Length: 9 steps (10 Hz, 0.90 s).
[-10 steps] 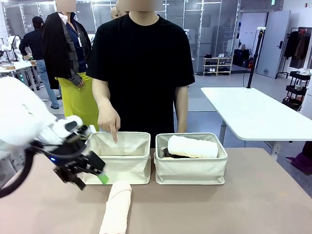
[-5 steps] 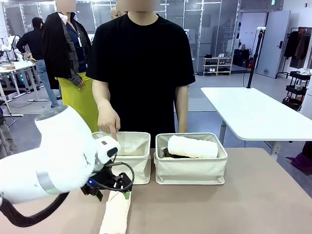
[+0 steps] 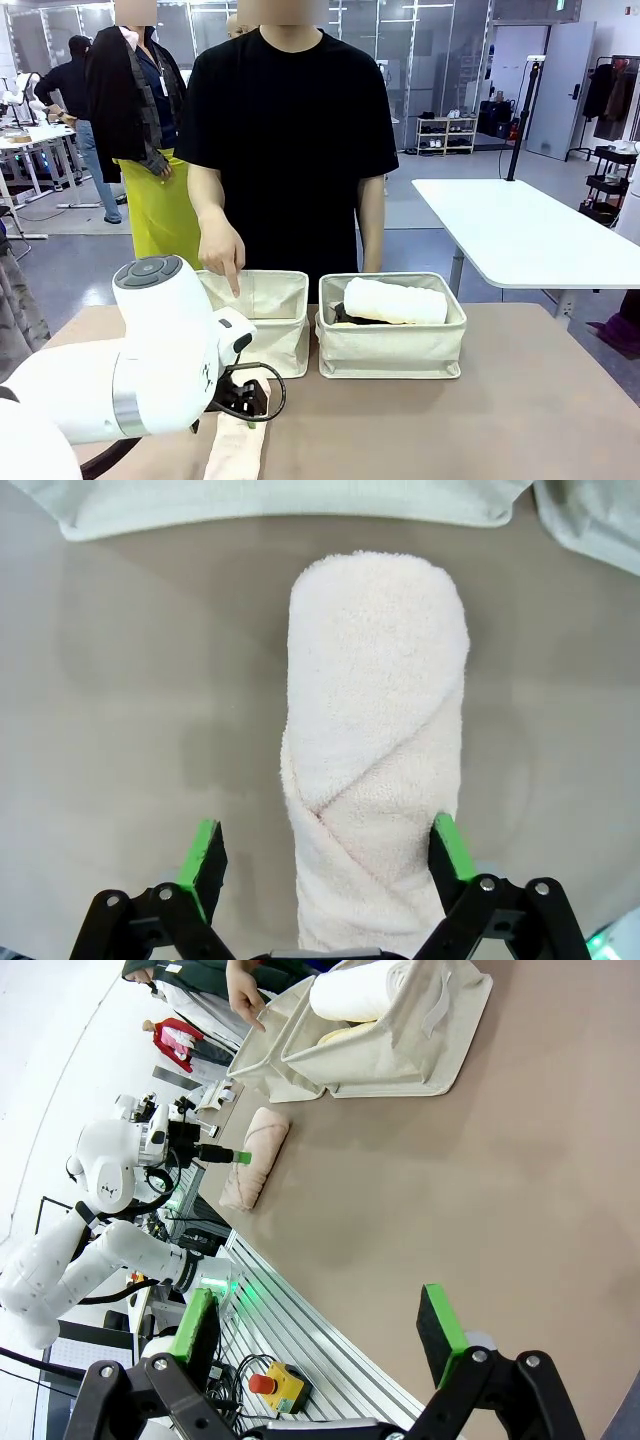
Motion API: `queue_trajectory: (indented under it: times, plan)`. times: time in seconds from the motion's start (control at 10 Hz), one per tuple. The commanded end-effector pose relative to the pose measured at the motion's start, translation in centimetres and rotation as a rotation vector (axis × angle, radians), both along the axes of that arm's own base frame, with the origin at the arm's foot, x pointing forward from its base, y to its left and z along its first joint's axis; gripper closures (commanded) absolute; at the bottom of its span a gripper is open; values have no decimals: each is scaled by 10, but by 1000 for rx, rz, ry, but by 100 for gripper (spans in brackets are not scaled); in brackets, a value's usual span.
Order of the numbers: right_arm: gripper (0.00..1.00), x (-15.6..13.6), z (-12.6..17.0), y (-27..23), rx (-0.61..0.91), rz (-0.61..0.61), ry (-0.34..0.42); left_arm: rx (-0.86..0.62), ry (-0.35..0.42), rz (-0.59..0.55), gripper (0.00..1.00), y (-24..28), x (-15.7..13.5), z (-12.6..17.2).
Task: Divide the towels into two baskets.
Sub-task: Pick up one hotel-folded towel from the bottom of the table and place it in the Fabric basket indicated by the person.
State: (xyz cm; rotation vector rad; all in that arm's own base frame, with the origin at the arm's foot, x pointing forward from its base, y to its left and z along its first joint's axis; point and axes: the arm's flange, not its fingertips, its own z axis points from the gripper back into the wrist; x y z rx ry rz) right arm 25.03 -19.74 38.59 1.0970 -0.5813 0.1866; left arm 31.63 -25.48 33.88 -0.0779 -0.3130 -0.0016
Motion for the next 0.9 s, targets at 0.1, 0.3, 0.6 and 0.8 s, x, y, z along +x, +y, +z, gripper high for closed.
queue_trajectory:
  times: [0.1, 0.3, 0.6, 0.8]
  plan:
    - [0, -2, 1, 2, 8, -1, -25, 7, -27, -2, 0, -1, 0, 3]
    - [0, -2, 1, 2, 8, -1, -25, 7, -27, -2, 0, -1, 0, 3]
    - [0, -2, 1, 2, 8, -1, -25, 7, -27, -2, 0, -1, 0, 3]
    - [0, -2, 1, 2, 8, -1, -25, 63, -70, -42, 0, -8, -4, 12]
